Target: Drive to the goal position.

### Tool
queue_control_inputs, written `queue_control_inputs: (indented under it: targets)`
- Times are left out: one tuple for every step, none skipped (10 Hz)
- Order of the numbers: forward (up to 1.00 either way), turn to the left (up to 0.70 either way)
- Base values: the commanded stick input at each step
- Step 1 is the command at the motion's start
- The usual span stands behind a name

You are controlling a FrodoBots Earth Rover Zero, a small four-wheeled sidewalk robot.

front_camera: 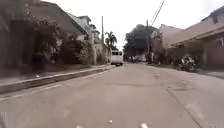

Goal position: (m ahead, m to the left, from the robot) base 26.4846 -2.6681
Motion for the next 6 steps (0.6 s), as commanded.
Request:
queue_control_inputs:
  targets:
    - [0.70,-0.27]
    - [0.70,-0.27]
    - [0.70,-0.02]
    - [0.70,0.00]
    - [0.70,0.00]
    - [0.70,0.00]
